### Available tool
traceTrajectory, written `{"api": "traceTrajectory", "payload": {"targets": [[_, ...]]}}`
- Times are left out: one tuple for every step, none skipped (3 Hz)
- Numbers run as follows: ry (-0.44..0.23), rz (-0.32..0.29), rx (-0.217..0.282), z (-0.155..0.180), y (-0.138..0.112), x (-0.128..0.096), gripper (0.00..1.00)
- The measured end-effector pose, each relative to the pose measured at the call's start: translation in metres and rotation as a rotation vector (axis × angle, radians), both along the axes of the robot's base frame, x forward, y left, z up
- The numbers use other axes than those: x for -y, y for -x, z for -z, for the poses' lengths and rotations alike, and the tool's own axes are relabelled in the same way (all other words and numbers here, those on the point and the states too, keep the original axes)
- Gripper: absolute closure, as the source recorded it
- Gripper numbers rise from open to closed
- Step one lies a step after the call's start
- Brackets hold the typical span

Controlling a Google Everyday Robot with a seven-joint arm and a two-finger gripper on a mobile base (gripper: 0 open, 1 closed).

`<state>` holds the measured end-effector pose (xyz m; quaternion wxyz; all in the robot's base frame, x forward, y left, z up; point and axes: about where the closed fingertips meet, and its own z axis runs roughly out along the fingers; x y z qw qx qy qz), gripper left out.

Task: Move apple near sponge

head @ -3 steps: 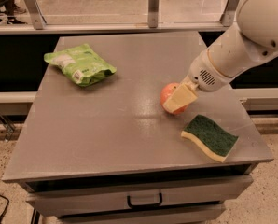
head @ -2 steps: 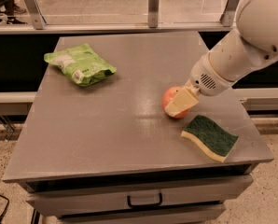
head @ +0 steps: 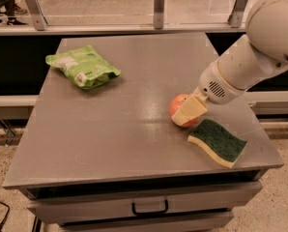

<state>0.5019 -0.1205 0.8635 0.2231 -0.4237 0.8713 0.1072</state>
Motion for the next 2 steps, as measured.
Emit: {"api": "traceTrajectory", "payload": {"targets": [[0.001,-0.001,0.001,0.0002,0.0008,-0.0008,0.0],[0.001,-0.001,0.001,0.0002,0.0008,-0.0009,0.0]]}}
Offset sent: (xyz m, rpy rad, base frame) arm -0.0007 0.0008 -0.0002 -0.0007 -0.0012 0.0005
